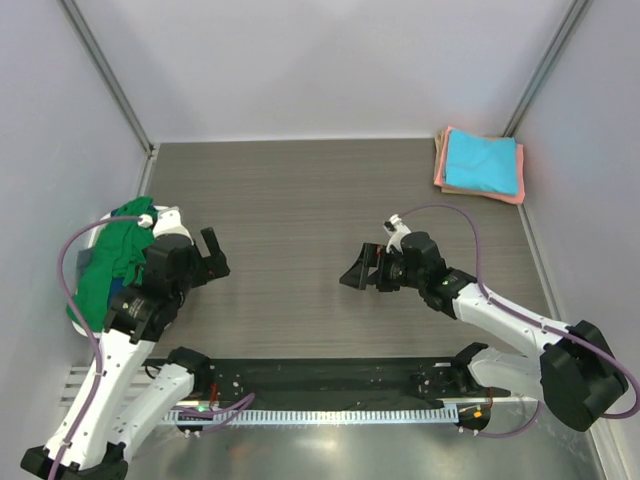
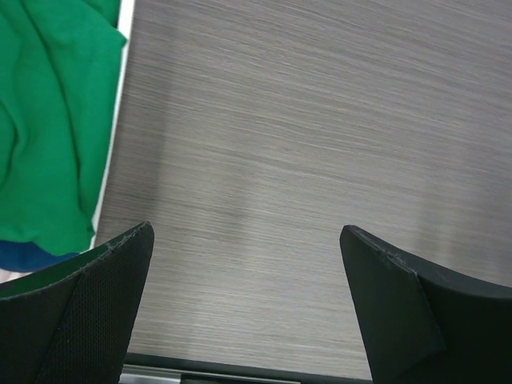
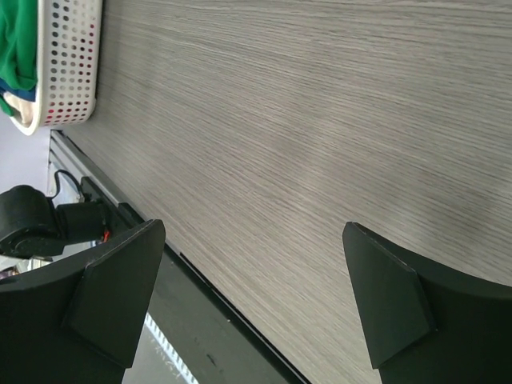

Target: Fold and stack the t-shirts

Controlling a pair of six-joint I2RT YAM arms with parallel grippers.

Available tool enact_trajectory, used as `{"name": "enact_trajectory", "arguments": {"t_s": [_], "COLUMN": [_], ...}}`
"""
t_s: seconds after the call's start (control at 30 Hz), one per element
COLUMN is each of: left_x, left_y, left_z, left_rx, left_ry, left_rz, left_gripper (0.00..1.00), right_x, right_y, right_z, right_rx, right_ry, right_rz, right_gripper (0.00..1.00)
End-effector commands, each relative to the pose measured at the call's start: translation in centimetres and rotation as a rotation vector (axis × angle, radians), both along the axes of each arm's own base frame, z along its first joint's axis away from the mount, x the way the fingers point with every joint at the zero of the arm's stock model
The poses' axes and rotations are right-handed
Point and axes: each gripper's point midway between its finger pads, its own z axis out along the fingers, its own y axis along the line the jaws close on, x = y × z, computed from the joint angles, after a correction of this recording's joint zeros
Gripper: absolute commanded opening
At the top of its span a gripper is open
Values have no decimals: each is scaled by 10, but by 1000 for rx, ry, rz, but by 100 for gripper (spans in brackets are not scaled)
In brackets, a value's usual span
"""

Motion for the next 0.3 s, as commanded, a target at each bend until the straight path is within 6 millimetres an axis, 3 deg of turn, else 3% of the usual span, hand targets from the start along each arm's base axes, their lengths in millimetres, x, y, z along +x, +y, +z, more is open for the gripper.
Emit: {"name": "enact_trajectory", "arguments": {"t_s": [0.0,0.17,0.27], "left_x": [1,-1,-1], "left_y": [17,28,35], "left_z": [5,2,2], "left_rx": [30,56,79], "left_ry": [-22,0,5], "left_rz": [98,165,206], "left_gripper": [100,100,100], "right_x": [11,8,25], "right_y": [-1,-5,-26], "right_z": [11,-4,-11], "right_rx": [28,6,-89], "right_ry": [-72,-55,-74], "right_rz": [-43,-48,-189], "right_gripper": [100,100,100]}}
